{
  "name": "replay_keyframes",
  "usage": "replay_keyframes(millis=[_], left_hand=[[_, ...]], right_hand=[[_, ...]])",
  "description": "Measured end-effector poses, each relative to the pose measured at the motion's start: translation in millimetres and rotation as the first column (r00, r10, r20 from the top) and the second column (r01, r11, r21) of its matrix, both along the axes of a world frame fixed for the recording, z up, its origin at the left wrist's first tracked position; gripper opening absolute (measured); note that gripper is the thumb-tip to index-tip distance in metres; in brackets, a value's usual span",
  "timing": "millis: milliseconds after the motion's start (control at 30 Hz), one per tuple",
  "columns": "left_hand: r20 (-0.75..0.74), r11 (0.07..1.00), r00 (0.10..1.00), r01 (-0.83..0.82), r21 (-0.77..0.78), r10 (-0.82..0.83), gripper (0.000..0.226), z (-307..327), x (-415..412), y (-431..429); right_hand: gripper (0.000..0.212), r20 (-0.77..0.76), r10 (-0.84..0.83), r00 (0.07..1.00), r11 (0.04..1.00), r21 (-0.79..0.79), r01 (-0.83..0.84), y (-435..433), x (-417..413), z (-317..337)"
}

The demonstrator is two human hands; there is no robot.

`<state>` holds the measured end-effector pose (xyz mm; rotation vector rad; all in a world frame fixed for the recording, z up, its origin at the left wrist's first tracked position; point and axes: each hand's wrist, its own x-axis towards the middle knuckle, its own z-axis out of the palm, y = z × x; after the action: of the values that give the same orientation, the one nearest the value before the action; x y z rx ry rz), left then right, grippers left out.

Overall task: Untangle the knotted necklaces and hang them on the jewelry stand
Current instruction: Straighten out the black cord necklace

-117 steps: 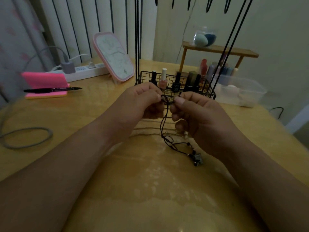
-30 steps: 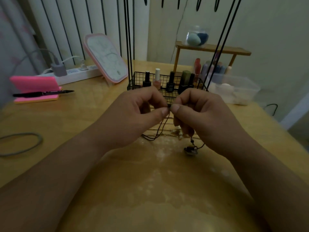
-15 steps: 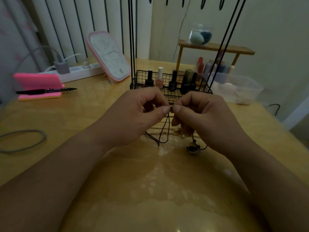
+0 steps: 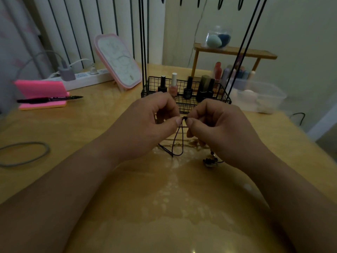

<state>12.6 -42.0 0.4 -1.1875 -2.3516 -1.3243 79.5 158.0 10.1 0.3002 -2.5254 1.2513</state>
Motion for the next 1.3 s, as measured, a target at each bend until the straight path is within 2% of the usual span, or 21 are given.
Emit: replay_keyframes(millis=[300, 500, 767, 867, 1033, 1100, 1200, 1300], left_hand=[[-0.012, 0.999, 1.0, 0.013, -0.049, -0.013, 0.005, -0.3, 0.3, 0.1], [0.031, 0.999, 0.999, 0.022, -0.045, -0.02, 0.007, -1.9, -0.2, 0.9], [0.168, 0.999, 0.985, -0.032, 0.018, 0.029, 0.009, -2.0, -1.3, 3.4], [0.151, 1.0, 0.988, -0.031, -0.003, 0.031, 0.012, -3.4, -0.4, 4.2], [0.117, 0.998, 0.991, -0.06, -0.034, 0.064, 0.012, -3.7, -0.1, 4.8], [0.107, 0.995, 0.991, -0.074, -0.065, 0.08, 0.013, -4.9, 0.1, 5.0], [0.082, 0.989, 0.991, -0.094, -0.117, 0.104, 0.015, -7.5, 0.8, 6.1], [0.065, 0.987, 0.991, -0.109, -0.117, 0.117, 0.016, -8.0, 0.6, 6.8]], right_hand=[[0.004, -0.064, -0.018, 0.998, 0.988, 0.149, 0.027, -1.6, -1.0, -5.6], [0.005, -0.064, -0.024, 0.998, 0.991, 0.126, 0.032, -1.8, -1.8, -6.9], [0.004, -0.101, -0.051, 0.994, 0.993, 0.103, 0.061, -5.2, -2.9, -9.3], [0.002, -0.094, -0.037, 0.995, 0.981, 0.187, 0.054, -2.0, -3.4, -10.6], [0.014, -0.129, -0.039, 0.991, 0.937, 0.34, 0.081, -1.5, -2.5, -9.1], [0.014, -0.175, -0.031, 0.984, 0.898, 0.428, 0.105, -3.3, -2.3, -7.1], [0.01, -0.256, 0.0, 0.967, 0.789, 0.594, 0.157, -7.3, -2.1, -4.2], [0.008, -0.297, 0.022, 0.955, 0.748, 0.638, 0.182, -9.4, -2.4, -5.3]])
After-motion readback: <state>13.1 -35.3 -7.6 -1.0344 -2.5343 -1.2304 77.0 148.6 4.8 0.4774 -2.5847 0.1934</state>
